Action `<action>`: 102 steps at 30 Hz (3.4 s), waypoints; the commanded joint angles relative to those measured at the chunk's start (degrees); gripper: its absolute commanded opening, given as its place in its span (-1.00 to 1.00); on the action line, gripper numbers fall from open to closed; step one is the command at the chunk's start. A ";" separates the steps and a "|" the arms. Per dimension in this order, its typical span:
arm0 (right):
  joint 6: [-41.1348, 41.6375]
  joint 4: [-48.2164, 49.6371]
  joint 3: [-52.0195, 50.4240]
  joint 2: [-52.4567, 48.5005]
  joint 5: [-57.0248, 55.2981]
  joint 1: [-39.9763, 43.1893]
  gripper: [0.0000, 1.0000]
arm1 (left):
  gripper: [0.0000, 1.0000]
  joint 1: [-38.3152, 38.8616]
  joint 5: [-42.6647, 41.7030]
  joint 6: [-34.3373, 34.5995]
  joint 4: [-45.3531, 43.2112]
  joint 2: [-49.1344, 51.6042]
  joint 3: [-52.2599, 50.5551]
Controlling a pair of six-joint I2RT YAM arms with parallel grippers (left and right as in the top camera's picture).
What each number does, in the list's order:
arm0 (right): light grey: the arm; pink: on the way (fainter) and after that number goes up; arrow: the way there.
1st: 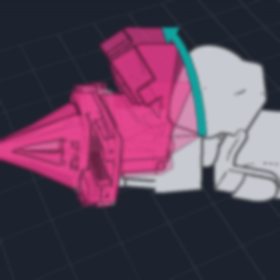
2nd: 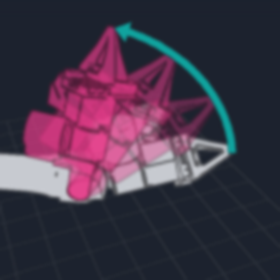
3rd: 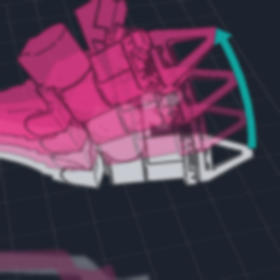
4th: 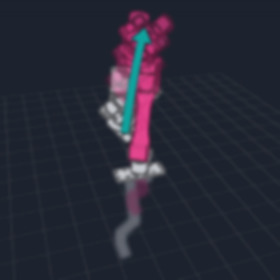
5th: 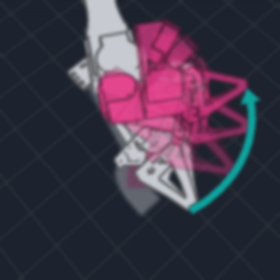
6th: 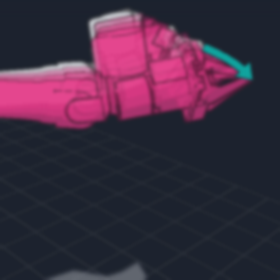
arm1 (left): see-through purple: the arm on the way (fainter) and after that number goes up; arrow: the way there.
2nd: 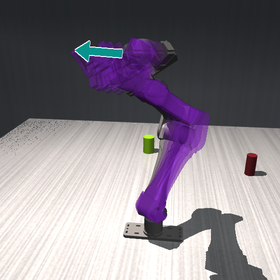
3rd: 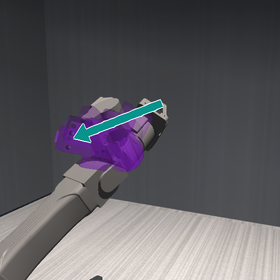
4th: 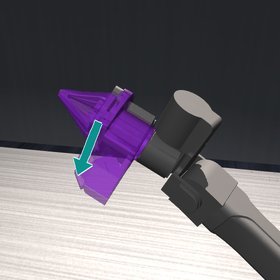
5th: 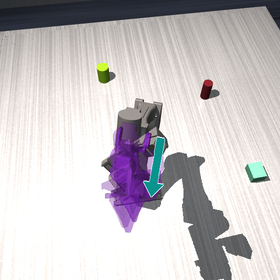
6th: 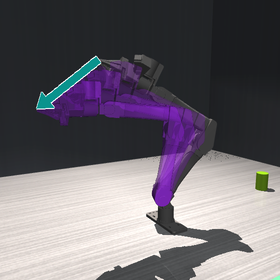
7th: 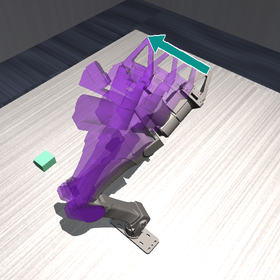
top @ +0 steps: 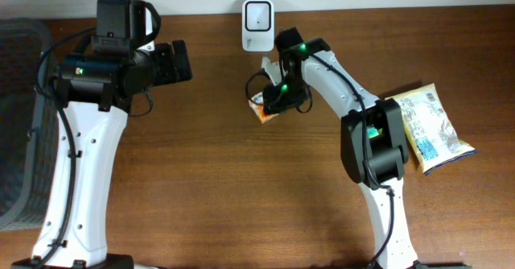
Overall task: Scan the item barcode
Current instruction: 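Lift the orange tissue pack with the right gripper and raise it, then hold the orange tissue pack in front of the scanner window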
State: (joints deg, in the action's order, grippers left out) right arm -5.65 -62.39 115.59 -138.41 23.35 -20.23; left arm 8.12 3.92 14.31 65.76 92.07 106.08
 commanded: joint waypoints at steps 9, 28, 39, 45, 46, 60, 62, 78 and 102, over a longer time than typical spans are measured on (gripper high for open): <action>2.97 4.04 -6.21 -0.85 7.10 0.48 -0.92 | 0.99 -0.04 0.42 -0.72 -0.09 -0.70 0.24; -7.98 -9.57 -2.80 8.92 54.82 11.67 -0.92 | 0.98 -0.04 0.44 -0.72 -0.09 -0.70 0.24; -7.43 -14.69 -2.75 12.22 65.61 13.66 -0.92 | 0.98 -0.04 0.42 -0.72 -0.09 -0.70 0.24; -7.43 -19.78 -2.73 16.85 65.61 15.32 -0.92 | 0.98 -0.04 0.42 -0.72 -0.09 -0.70 0.24; -7.41 -20.02 -2.75 17.92 65.61 15.82 -0.92 | 0.98 -0.04 0.42 -0.74 -0.09 -0.70 0.24; -9.14 -20.02 -2.75 29.68 64.61 23.58 -0.92 | 0.99 -0.04 0.44 -0.72 -0.09 -0.70 0.24; -8.85 -18.88 -2.75 29.68 60.02 23.19 -0.92 | 0.98 -0.04 0.44 -0.72 -0.09 -0.70 0.24; 5.97 9.60 11.17 25.57 -40.81 -3.37 -0.92 | 0.98 -0.04 0.42 -0.72 -0.09 -0.70 0.24; -40.65 47.98 11.06 -6.32 -61.33 -7.04 -0.92 | 0.98 -0.04 0.42 -0.72 -0.09 -0.70 0.24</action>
State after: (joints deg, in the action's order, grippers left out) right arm -44.75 -14.96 126.32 -142.87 -36.67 -27.46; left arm 8.12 3.92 14.31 65.78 92.07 106.08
